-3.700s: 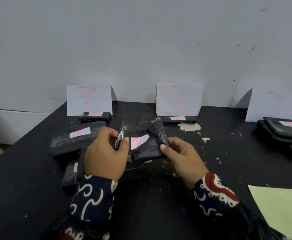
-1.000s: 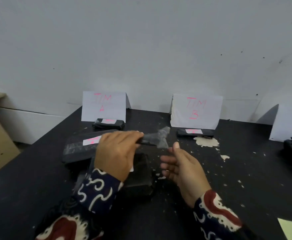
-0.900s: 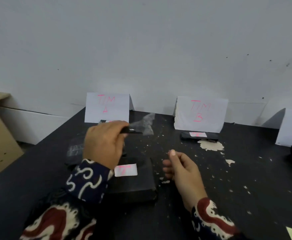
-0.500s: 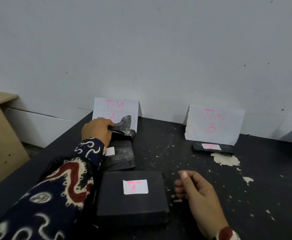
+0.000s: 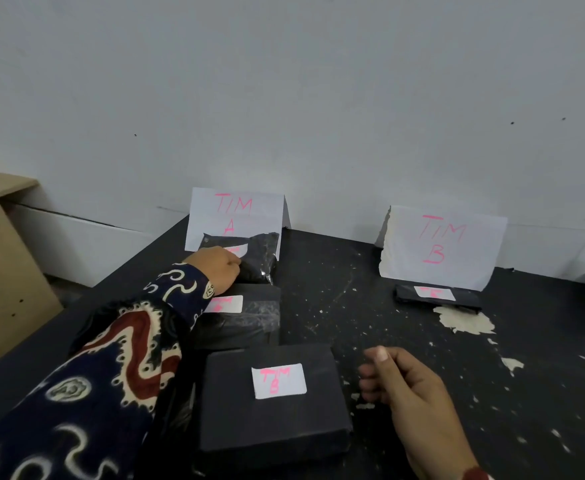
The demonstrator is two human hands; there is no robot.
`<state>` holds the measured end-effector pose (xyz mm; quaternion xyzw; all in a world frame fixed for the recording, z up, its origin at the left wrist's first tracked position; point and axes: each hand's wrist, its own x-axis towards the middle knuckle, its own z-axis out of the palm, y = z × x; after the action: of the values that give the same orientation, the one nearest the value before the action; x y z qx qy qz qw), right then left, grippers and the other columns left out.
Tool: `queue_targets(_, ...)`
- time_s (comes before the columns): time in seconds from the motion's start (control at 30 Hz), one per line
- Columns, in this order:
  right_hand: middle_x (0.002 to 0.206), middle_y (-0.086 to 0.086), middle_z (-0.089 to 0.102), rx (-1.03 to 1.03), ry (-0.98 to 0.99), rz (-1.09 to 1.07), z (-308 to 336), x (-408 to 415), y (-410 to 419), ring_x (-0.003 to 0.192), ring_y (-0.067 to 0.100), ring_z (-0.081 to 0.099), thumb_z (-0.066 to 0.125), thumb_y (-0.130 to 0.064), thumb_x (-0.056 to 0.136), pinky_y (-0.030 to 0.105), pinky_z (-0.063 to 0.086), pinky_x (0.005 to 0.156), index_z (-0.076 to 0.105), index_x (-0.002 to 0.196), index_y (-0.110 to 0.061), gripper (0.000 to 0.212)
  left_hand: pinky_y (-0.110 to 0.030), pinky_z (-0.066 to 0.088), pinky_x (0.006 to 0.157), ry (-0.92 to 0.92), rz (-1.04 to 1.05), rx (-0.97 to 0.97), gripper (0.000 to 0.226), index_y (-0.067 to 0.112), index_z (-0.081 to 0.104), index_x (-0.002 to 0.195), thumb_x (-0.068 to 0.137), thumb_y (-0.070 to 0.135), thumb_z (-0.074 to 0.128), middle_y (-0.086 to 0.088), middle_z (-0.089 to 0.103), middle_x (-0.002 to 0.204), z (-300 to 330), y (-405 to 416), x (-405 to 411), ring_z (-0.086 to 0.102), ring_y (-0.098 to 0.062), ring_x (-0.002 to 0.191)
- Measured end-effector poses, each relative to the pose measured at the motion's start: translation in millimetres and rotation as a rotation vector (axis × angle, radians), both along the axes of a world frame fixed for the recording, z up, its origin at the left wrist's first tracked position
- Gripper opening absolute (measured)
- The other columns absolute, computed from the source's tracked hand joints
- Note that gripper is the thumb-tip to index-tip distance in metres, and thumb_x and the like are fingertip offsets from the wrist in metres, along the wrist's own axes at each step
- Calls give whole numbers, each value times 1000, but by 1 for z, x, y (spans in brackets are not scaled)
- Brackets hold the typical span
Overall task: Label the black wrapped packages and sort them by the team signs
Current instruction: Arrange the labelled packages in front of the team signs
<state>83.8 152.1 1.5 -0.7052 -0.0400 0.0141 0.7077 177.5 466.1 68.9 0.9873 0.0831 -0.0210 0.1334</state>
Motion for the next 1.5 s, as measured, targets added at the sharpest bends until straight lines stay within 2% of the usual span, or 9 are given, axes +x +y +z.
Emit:
queue_targets(0.33,81,7,72,-40,-2,21,1,-3,-1,73,18,66,56,-50,80,30,54,69,73,85,-26,30,-33,41,99,-327,67,-130,35,22,62,125,94,35,55,-1,63,128,2,-17,-40,56,-22,117)
queue_targets(0.63,81,-4,72,-209,-89,30,4,-12,-1,73,9,67,57,-46,87,27,54,69,71,85,-26,25,-3,41,77,-684,163,-457,18,27,71,104,86,24,69,16,68,96,-6,-57,-141,62,3,89)
queue_targets(0.73,81,-10,69,-425,-190,-14,1,-19,0,79,5,64,56,-47,91,31,54,78,70,90,-31,21,-19,46,77,-720,332,-451,18,25,70,103,86,28,67,10,68,96,-24,-69,-174,62,-5,87)
queue_targets(0.83,99,-15,63,-724,-350,-99,0,-26,2,97,5,53,41,-68,86,36,47,95,70,106,-28,53,-33,49,82,-680,430,-396,30,22,67,109,85,41,63,5,63,104,-40,-81,-195,60,-14,93)
queue_targets(1.0,110,-15,62,-823,-274,68,-1,-40,4,108,9,48,24,-81,79,33,42,97,69,115,-31,77,-36,49,83,-664,366,-422,56,21,65,115,80,61,50,6,63,109,-43,-102,-212,60,-14,97)
queue_targets(1.17,85,-11,68,-351,-68,-77,21,-47,-12,80,0,62,51,-73,70,13,46,71,63,89,-27,52,-30,50,85,-719,223,-492,54,25,60,122,80,59,55,13,59,117,-36,-127,-204,57,-7,103)
queue_targets(1.27,97,-5,69,-139,0,-176,28,-41,-26,87,8,68,69,-61,71,28,55,81,55,107,-32,49,-34,50,93,-737,109,-552,55,28,53,130,82,53,59,16,57,120,-27,-145,-188,55,-5,111)
queue_targets(1.4,117,-1,64,99,59,-118,35,-34,-45,101,12,68,80,-51,65,38,57,89,37,136,-40,84,-34,49,96,-769,-65,-573,63,25,50,132,78,54,63,16,55,122,-16,-170,-158,53,-5,115)
queue_targets(1.5,124,-10,61,13,-46,-174,34,-29,-54,107,5,64,84,-47,66,35,53,95,37,138,-37,86,-33,44,102,-738,-164,-494,74,24,45,137,74,57,68,10,51,130,-12,-191,-135,48,-10,121)
